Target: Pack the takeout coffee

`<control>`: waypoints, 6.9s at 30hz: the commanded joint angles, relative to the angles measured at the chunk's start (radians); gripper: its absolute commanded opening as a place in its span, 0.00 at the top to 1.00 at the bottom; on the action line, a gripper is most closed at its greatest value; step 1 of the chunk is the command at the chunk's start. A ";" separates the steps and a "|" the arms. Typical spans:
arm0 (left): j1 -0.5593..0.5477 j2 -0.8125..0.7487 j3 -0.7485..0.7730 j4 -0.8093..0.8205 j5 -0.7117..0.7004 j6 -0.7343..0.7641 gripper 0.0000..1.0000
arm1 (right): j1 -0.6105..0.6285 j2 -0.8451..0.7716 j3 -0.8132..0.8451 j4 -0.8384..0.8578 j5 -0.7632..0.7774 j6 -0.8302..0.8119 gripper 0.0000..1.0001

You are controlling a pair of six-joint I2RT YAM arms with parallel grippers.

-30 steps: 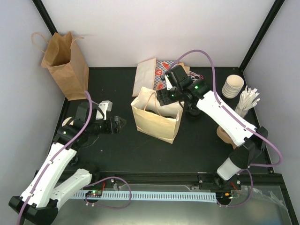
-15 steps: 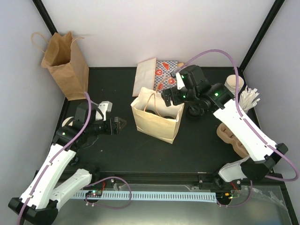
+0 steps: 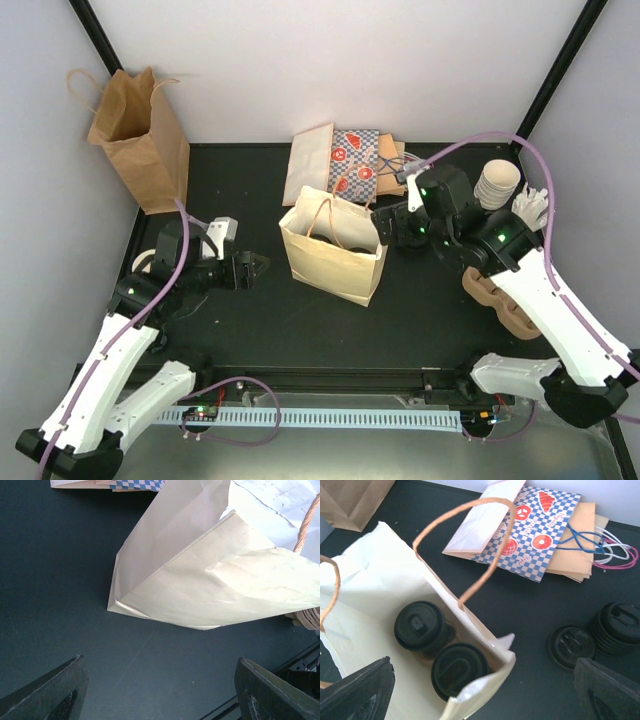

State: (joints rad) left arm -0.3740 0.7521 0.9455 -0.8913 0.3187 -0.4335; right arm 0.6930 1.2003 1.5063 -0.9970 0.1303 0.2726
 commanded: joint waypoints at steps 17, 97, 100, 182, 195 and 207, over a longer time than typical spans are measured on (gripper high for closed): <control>0.006 -0.047 -0.013 0.004 0.003 0.062 0.01 | -0.007 -0.190 -0.268 0.060 0.272 0.151 0.00; 0.004 -0.126 -0.219 0.239 -0.084 0.185 0.01 | -0.899 0.251 -0.013 0.038 0.154 0.122 0.70; 0.004 -0.125 -0.219 0.239 -0.083 0.185 0.01 | -0.899 0.257 -0.015 0.039 0.156 0.119 0.71; 0.005 -0.128 -0.221 0.239 -0.076 0.187 0.01 | -0.898 0.065 0.597 -0.417 -0.332 0.109 0.99; 0.004 -0.103 -0.220 0.237 -0.080 0.186 0.01 | -0.875 -0.051 0.576 -0.269 -1.011 0.151 0.99; 0.004 -0.106 -0.218 0.235 -0.098 0.184 0.01 | -0.796 -0.107 0.537 0.041 -1.219 0.393 0.99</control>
State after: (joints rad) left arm -0.3740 0.6483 0.7212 -0.6796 0.2287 -0.2462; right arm -0.1337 1.1145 2.0644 -1.0748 -1.0035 0.5804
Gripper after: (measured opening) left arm 0.987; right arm 0.024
